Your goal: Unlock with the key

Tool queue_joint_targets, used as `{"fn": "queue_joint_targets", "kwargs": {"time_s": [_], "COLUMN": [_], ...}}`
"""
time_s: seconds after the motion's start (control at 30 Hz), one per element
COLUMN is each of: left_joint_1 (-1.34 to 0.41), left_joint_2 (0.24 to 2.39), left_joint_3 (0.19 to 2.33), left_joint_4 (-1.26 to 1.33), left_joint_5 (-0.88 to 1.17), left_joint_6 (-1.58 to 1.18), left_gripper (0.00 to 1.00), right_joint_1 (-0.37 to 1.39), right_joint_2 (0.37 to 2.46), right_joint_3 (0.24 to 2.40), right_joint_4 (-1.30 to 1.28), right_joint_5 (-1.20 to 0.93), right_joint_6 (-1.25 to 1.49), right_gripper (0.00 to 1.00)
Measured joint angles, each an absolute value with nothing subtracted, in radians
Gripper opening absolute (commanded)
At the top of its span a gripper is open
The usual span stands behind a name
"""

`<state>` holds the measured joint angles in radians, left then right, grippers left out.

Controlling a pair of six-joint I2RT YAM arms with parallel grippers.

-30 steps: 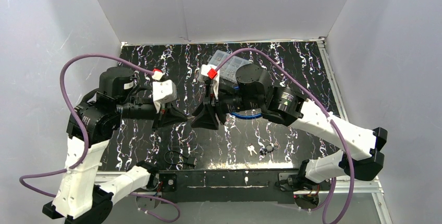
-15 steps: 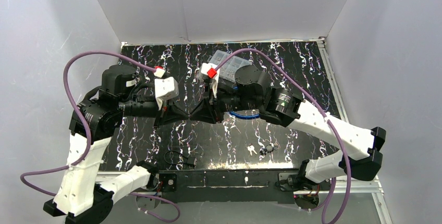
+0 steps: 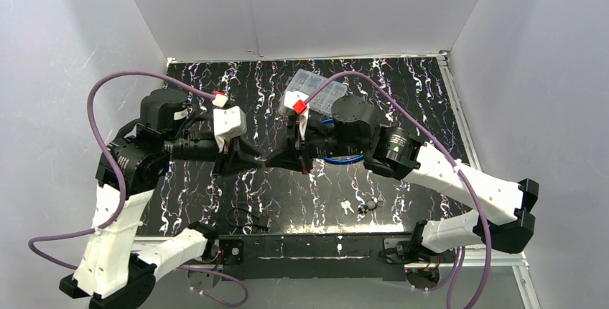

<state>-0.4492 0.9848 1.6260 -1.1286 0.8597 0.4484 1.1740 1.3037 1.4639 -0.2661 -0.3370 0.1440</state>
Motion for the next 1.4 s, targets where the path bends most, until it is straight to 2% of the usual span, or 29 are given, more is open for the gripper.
{"fn": "queue_joint_targets", "kwargs": {"time_s": [0.03,0.1,0.2,0.33,0.63,0.8,1.1,1.4], "left_joint_1": [-0.451,-0.45,-0.448,-0.447,-0.448,-0.448,-0.465,-0.549], "left_joint_2": [0.983,0.974,0.942,0.88,0.694,0.641,0.778,0.873], "left_joint_3": [1.626,1.623,1.589,1.498,0.935,0.793,0.685,0.54], "left_joint_4": [-1.123,-1.119,-1.085,-1.108,-1.221,-1.225,-1.056,-0.92], "left_joint_5": [0.856,0.826,0.795,0.788,0.712,0.677,0.703,0.619], "left_joint_6": [0.455,0.463,0.481,0.588,1.048,1.218,1.212,1.186], "left_gripper": [0.75,0.81,0.85,0.85,0.77,0.72,0.71,0.71], "right_joint_1": [1.174,1.174,1.174,1.174,1.174,1.173,1.173,1.173], "right_joint_2": [1.299,1.287,1.256,1.195,1.04,0.982,0.973,0.968], "right_joint_3": [1.462,1.462,1.461,1.414,1.14,1.073,1.048,1.031], "right_joint_4": [-0.27,-0.283,-0.308,-0.344,-0.445,-0.473,-0.453,-0.435], "right_joint_5": [-0.344,-0.351,-0.348,-0.327,-0.224,-0.167,-0.131,-0.113], "right_joint_6": [0.144,0.144,0.148,0.159,0.253,0.302,0.364,0.39], "right_gripper": [0.01,0.01,0.01,0.01,0.01,0.01,0.01,0.01]}}
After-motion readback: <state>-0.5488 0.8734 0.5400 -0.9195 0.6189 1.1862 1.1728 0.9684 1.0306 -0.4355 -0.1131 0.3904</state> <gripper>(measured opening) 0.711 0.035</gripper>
